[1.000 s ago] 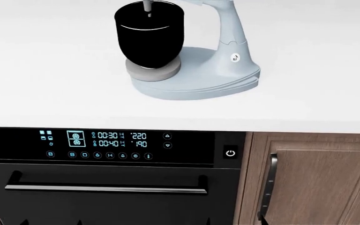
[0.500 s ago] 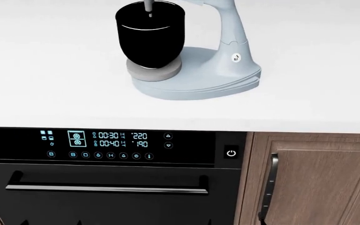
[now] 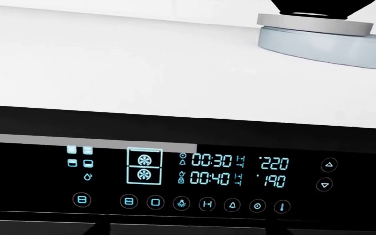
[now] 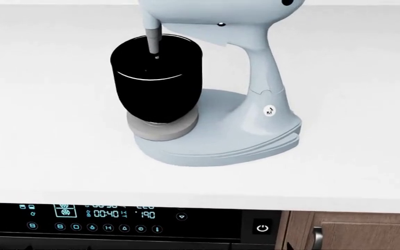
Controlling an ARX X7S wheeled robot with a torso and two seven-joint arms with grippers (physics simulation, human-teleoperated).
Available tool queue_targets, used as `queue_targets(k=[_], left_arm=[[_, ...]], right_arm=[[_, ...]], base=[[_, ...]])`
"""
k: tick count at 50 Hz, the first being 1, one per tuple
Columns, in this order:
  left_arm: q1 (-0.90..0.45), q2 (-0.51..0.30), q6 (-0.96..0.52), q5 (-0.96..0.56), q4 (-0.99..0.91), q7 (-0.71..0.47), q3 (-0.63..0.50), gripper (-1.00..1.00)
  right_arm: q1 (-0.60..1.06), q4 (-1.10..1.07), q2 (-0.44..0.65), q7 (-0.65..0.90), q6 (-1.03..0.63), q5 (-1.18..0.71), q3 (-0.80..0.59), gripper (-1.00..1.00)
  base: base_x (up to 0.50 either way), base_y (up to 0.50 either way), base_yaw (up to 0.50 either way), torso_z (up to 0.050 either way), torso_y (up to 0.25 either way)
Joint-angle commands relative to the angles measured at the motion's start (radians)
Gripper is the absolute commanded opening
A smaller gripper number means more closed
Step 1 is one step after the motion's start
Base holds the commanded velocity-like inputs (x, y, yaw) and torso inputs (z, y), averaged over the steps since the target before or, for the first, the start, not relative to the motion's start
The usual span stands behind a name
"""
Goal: Open the stand mixer head.
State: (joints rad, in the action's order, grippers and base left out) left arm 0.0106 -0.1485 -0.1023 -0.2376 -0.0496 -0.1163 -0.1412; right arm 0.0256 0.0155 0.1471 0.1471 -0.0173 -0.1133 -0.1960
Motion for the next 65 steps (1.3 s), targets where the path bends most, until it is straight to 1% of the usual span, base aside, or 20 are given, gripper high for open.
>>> queue_targets(k=[1, 3, 4, 7, 9, 10, 12, 18, 19, 21, 23, 27, 28, 32, 36, 41, 48, 57, 58, 65], left_arm=[[-0.003, 0.012, 0.041, 0.046, 0.011, -0.004, 0.006, 1.00], [-0.002, 0.010, 0.041, 0.045, 0.010, -0.005, 0.004, 1.00], [-0.001, 0.010, 0.042, 0.041, 0.010, -0.005, 0.004, 1.00], [-0.002, 0.008, 0.040, 0.042, 0.009, -0.009, 0.001, 1.00], [-0.002, 0.007, 0.041, 0.040, 0.008, -0.009, -0.001, 1.00], [-0.002, 0.010, 0.063, 0.041, 0.030, -0.006, -0.001, 1.00], [-0.003, 0.010, 0.071, 0.041, 0.042, -0.006, -0.004, 1.00], [-0.004, 0.002, 0.040, 0.035, 0.012, -0.016, -0.009, 1.00], [-0.003, 0.001, 0.041, 0.028, 0.009, -0.013, -0.008, 1.00], [-0.004, 0.002, 0.056, 0.030, 0.024, -0.012, -0.010, 1.00], [-0.004, 0.000, 0.040, 0.027, 0.010, -0.017, -0.012, 1.00], [-0.006, -0.003, 0.037, 0.023, 0.010, -0.019, -0.014, 1.00], [-0.006, 0.001, 0.065, 0.027, 0.039, -0.014, -0.016, 1.00], [-0.008, -0.001, 0.073, 0.025, 0.049, -0.016, -0.017, 1.00], [-0.005, -0.009, 0.037, 0.016, 0.006, -0.026, -0.017, 1.00], [-0.003, -0.013, 0.038, 0.012, 0.000, -0.029, -0.020, 1.00], [-0.004, -0.016, 0.042, 0.011, 0.003, -0.033, -0.026, 1.00], [-0.006, -0.021, 0.041, 0.007, 0.001, -0.040, -0.030, 1.00], [-0.007, -0.018, 0.064, 0.011, 0.027, -0.036, -0.032, 1.00], [-0.008, -0.026, 0.041, 0.002, -0.001, -0.047, -0.030, 1.00]], right_arm=[[-0.009, -0.008, -0.010, -0.020, -0.005, -0.003, 0.014, 1.00], [-0.013, -0.019, -0.011, -0.025, 0.000, -0.028, 0.023, 1.00], [-0.010, -0.005, -0.013, 0.009, 0.024, 0.013, 0.022, 1.00], [-0.015, -0.011, -0.008, -0.021, 0.014, -0.026, 0.019, 1.00], [-0.012, -0.004, -0.006, 0.019, 0.010, 0.027, 0.010, 1.00], [-0.013, -0.012, -0.002, -0.008, -0.005, -0.007, 0.010, 1.00], [-0.005, 0.004, -0.004, 0.013, -0.001, 0.011, 0.011, 1.00], [0.005, -0.034, -0.006, 0.031, -0.046, -0.030, 0.040, 1.00], [-0.003, -0.041, -0.001, -0.006, -0.056, -0.071, 0.037, -1.00], [-0.016, -0.076, 0.010, -0.025, -0.057, -0.082, 0.028, -1.00], [-0.011, -0.104, 0.010, 0.017, -0.067, -0.052, 0.036, -1.00], [0.018, -0.242, 0.032, 0.039, -0.169, -0.078, 0.056, -1.00], [0.032, -0.283, 0.035, 0.042, -0.176, -0.082, 0.060, -1.00], [0.131, -0.395, 0.038, 0.054, -0.291, -0.106, 0.057, -1.00], [0.236, -0.464, 0.031, 0.080, -0.394, -0.122, 0.057, -1.00], [0.302, -0.466, 0.004, 0.092, -0.434, -0.152, 0.057, -1.00], [0.334, -0.411, -0.015, 0.102, -0.413, -0.159, 0.057, -1.00], [0.391, -0.358, -0.007, 0.099, -0.432, -0.159, 0.041, -1.00], [0.395, -0.354, -0.007, 0.099, -0.440, -0.164, 0.040, -1.00], [0.382, -0.341, -0.008, 0.106, -0.435, -0.176, 0.043, -1.00]], base=[[0.00, 0.00, 0.00, 0.000, 0.000], [0.00, 0.00, 0.00, 0.000, 0.000], [0.00, 0.00, 0.00, 0.000, 0.000], [0.00, 0.00, 0.00, 0.000, 0.000], [0.00, 0.00, 0.00, 0.000, 0.000], [0.00, 0.00, 0.00, 0.000, 0.000], [0.00, 0.00, 0.00, 0.000, 0.000], [0.00, 0.00, 0.00, 0.000, 0.000], [0.00, 0.00, 0.00, 0.000, 0.000], [0.00, 0.00, 0.00, 0.000, 0.000], [0.00, 0.00, 0.00, 0.000, 0.000], [0.00, 0.00, 0.00, 0.000, 0.000], [0.00, 0.00, 0.00, 0.000, 0.000], [0.00, 0.00, 0.00, 0.000, 0.000], [0.00, 0.00, 0.00, 0.000, 0.000], [0.00, 0.00, 0.00, 0.000, 0.000], [0.00, 0.00, 0.00, 0.000, 0.000], [0.00, 0.00, 0.00, 0.000, 0.000], [0.00, 0.00, 0.00, 0.000, 0.000], [0.00, 0.00, 0.00, 0.000, 0.000]])
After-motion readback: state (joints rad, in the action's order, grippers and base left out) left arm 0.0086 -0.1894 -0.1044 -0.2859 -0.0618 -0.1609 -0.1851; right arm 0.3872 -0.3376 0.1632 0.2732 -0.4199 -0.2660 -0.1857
